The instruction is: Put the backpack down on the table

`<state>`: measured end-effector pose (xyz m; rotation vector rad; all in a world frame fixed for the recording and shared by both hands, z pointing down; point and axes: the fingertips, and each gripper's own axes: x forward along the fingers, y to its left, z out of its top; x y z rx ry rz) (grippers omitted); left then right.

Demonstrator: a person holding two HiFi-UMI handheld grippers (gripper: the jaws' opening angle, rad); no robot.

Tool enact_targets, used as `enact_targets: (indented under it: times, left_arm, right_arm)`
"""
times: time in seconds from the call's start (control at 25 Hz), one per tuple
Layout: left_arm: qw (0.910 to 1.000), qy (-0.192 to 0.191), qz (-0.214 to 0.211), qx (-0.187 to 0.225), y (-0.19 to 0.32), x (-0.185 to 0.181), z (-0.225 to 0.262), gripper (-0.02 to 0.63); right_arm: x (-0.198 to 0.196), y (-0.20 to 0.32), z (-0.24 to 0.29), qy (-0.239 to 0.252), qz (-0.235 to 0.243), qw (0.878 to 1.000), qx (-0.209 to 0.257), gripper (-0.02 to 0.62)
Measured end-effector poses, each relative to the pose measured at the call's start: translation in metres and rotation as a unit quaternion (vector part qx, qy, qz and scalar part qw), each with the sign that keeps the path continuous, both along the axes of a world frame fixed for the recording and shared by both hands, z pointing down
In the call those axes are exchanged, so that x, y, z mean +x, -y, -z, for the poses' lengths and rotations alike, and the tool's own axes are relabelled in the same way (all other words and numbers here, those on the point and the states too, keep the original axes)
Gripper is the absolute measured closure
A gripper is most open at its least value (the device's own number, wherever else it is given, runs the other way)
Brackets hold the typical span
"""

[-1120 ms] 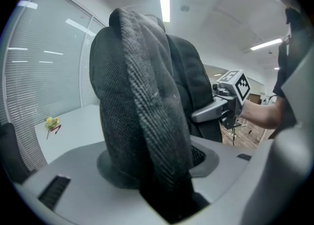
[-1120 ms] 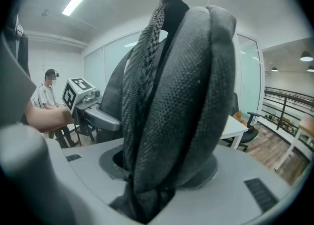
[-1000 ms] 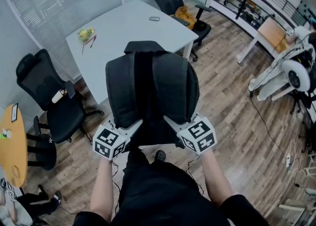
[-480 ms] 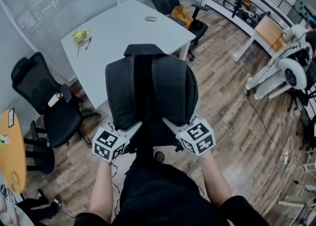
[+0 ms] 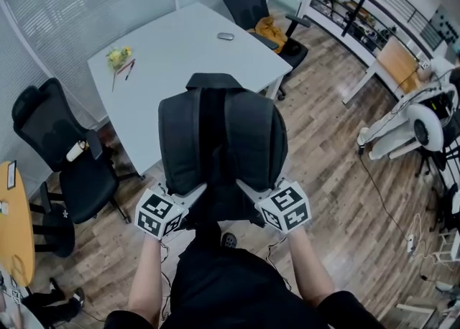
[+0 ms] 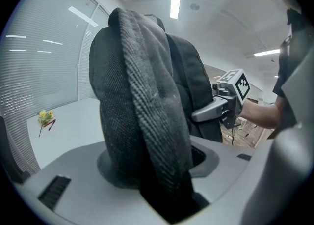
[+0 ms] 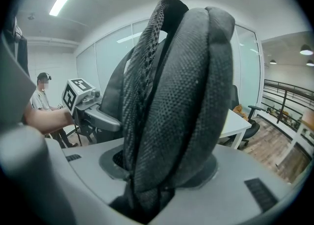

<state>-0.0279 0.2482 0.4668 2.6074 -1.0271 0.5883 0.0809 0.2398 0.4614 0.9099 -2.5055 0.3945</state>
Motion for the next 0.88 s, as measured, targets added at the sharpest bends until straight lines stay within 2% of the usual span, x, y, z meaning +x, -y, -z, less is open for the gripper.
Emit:
enact_targets:
  times: [0.6, 0.88]
  left_arm:
    - [0.9994, -0.012, -0.031, 0.002, 0.122, -0.025, 0.009, 0.388]
    - [0.9992, -0.018, -0.034, 0.007, 0.160, -0.055, 0.013, 0.388]
  right_arm:
    - [-0.025, 0.115, 0.012, -0.013, -0.031, 0.999, 0.002, 0.388]
    - [-0.055, 0.152, 0.017, -0.019, -0.033, 0.999, 0.010, 0.388]
